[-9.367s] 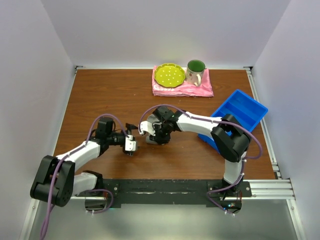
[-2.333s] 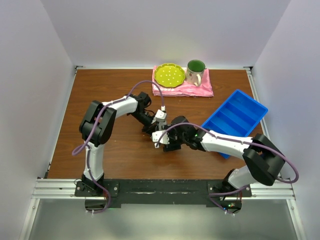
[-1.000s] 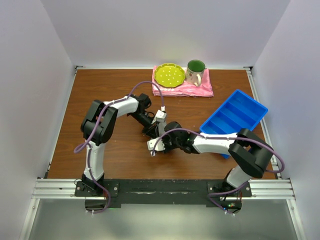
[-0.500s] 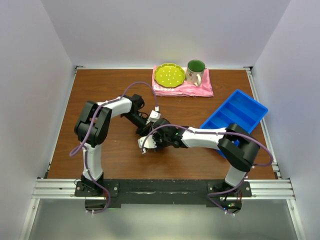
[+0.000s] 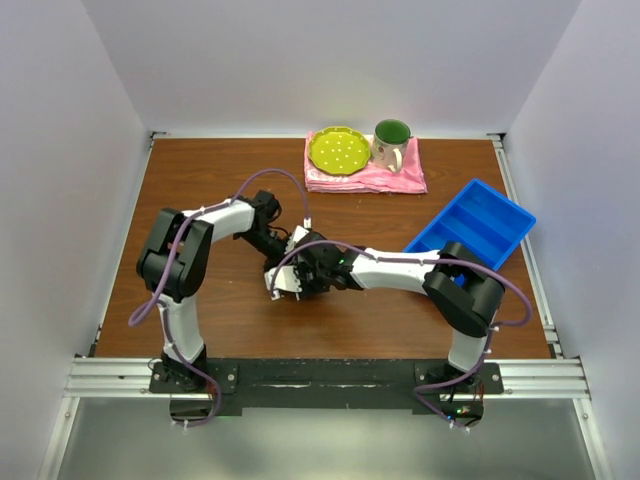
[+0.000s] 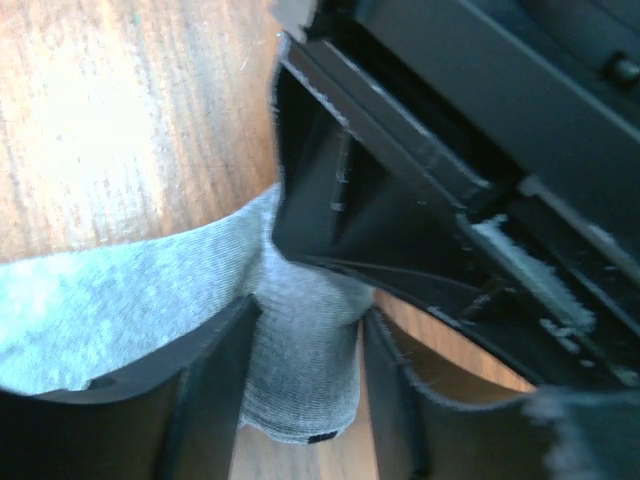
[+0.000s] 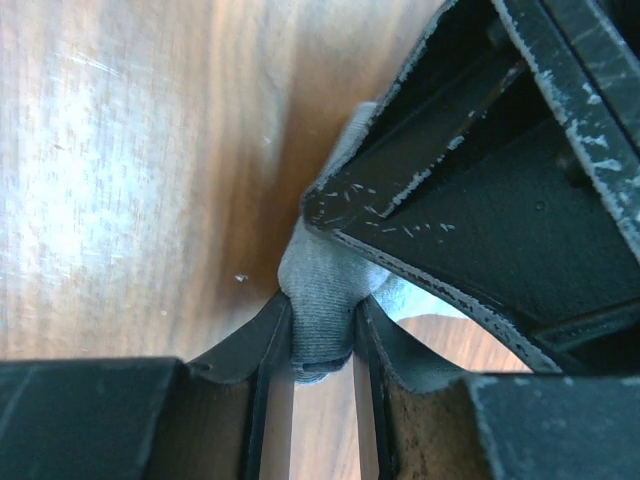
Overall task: Roll the socks
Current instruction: Roll the sock at the center of the board.
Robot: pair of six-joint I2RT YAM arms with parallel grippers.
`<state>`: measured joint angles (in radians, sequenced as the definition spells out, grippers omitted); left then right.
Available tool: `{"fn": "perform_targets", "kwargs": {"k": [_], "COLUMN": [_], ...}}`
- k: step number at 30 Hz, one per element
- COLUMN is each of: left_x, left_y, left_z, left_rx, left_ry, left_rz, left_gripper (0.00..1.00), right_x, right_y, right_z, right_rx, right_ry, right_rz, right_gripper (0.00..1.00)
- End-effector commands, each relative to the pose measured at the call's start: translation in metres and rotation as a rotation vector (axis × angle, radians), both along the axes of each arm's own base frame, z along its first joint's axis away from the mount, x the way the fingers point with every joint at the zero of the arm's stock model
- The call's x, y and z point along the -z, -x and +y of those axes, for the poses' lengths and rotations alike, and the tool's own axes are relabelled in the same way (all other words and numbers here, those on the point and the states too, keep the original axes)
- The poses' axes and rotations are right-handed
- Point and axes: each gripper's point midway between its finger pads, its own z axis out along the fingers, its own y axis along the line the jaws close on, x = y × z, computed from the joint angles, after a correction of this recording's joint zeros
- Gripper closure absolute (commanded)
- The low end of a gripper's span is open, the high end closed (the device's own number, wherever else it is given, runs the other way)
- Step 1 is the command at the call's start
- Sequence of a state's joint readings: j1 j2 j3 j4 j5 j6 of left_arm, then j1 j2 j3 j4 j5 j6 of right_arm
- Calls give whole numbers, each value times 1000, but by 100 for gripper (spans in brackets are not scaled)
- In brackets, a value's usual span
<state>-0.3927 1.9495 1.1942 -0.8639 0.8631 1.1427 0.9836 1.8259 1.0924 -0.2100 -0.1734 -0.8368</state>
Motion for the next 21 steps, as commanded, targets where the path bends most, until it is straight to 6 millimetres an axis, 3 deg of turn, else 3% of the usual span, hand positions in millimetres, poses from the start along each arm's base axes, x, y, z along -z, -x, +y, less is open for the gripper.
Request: {"fn": "perform_targets", "kwargs": {"k": [1, 13, 14, 21], "left_x": [56, -3, -9, -38], "left_y": [10, -8, -11, -13], "left_z": [51, 24, 25, 24], "left_rx": [50, 44, 37, 28], "left_ry": [-309, -61, -47, 82], "left_rz": [-49, -195, -204, -245], "left_gripper": [43, 34, 1, 0], "right_x": [21, 25, 26, 27], "right_y": [18, 23, 22, 22], "right_z": [3, 3, 3, 5], "right_rx": [11, 23, 26, 39], "right_ry": [3, 4, 5, 8], "right_rz": [114, 150, 151, 162], "right_gripper": [100, 100, 100, 100]}}
